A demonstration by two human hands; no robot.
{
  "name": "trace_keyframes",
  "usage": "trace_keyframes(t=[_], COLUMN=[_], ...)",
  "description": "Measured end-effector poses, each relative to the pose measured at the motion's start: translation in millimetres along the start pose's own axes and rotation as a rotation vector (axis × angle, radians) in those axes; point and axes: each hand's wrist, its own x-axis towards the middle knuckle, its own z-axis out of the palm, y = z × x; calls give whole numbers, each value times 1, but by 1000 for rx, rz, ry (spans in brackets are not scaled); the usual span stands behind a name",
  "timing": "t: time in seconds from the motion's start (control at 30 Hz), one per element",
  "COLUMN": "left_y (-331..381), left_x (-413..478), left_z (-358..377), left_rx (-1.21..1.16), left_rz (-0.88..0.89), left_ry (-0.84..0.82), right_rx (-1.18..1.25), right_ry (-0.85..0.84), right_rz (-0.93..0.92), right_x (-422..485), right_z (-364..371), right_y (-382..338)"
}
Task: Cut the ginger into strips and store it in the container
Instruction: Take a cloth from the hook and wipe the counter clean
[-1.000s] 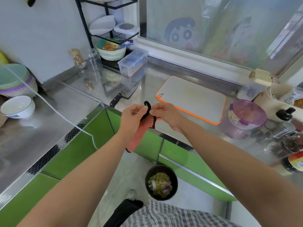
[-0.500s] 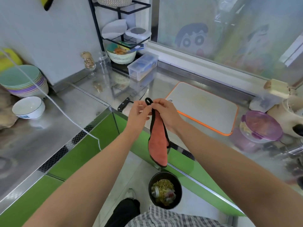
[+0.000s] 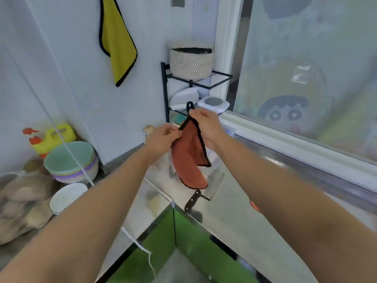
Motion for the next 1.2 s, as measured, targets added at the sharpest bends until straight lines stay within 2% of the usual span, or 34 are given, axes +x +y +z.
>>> trace_keyframes(t=[0.2, 0.33, 0.63, 0.93, 1.2], left_y=[59, 86, 166, 226, 235], left_x=[91, 133, 200, 246, 254], left_z=[-92, -144, -236, -264, -268], left_rx=[153, 166, 381, 449, 475], left_rz=[230, 321, 544, 670, 725], left_ry=[275, 451, 696, 797, 849], right_rx=[91, 139, 173, 186, 31], right_ry=[-42, -98, -196, -62, -112], right_rz=[-113, -144, -247, -412, -661], right_x=[106, 157, 241, 301, 313], right_z=[90, 150, 239, 270, 277], right_y=[-66, -103, -195, -251, -261])
